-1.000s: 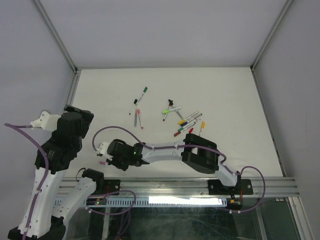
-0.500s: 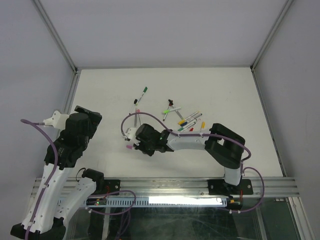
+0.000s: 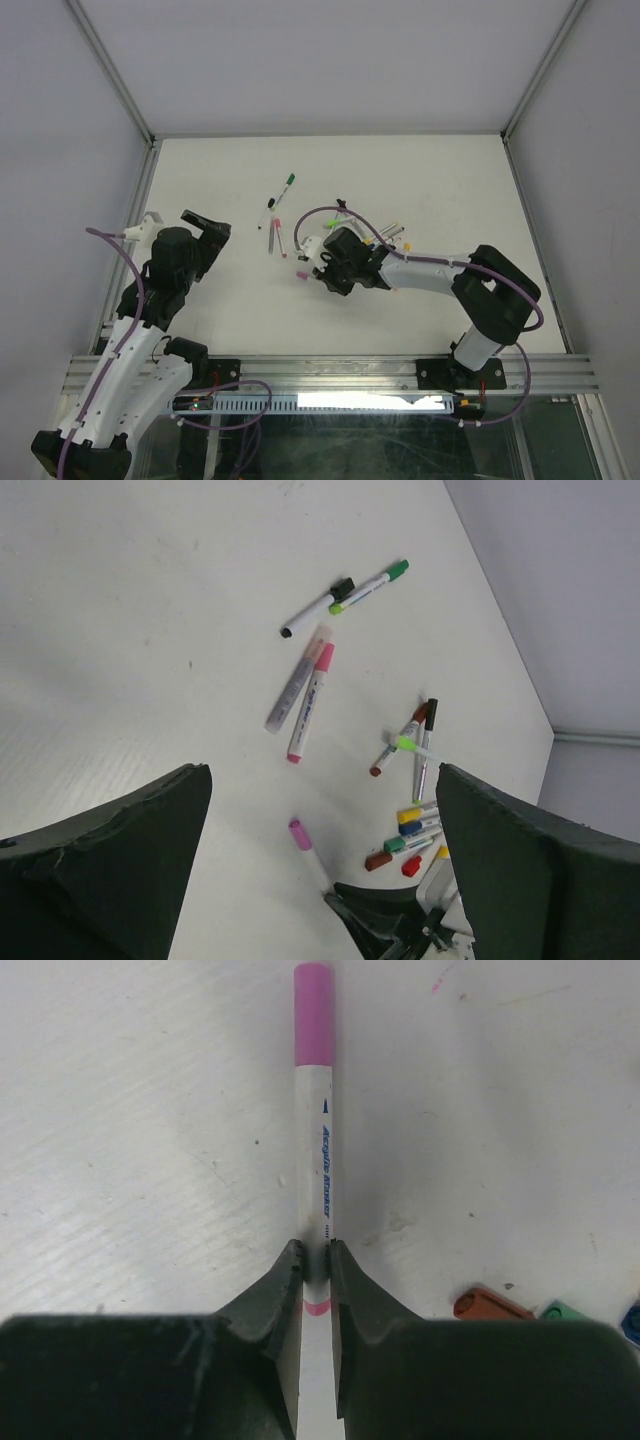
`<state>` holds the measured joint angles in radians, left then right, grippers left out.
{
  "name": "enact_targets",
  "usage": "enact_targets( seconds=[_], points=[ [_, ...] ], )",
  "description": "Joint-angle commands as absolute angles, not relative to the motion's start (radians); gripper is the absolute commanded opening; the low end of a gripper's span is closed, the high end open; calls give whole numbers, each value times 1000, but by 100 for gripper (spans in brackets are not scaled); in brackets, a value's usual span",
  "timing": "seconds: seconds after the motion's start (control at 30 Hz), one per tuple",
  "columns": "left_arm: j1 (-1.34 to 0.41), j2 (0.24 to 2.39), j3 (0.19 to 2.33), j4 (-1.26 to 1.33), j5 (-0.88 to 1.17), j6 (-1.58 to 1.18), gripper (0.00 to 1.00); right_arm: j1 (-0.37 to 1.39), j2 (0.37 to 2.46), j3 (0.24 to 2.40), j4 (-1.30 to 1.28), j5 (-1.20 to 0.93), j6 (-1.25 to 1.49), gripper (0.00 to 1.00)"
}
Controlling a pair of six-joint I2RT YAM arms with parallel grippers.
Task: Open the pen caps
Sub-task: Move the pen to the center of the board.
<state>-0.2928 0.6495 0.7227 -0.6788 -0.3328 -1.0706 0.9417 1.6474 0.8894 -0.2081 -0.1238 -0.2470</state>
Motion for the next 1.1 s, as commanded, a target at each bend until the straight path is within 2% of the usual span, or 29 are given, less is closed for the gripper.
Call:
enact_targets(
  seconds=[0.0,0.3,0.5,0.87,1.07],
  points=[
    [-284,655,648,-444,-234,-1008,99,917,1621,884,-221,-185,-294,15],
    [-285,658,452,16,-22,-758,99,897,1643,910,-244,-222,-307,23],
    [-284,631,288,334,114,-714,99,896,1670,935,-263,-236,-304,31],
    [-284,604,264,318,156,-687,99,911,1742,1020,-335,-219,-363,48],
    [-284,559,244,301,159,-705,99,925,1770,1050,-353,-195,-385,50]
  ],
)
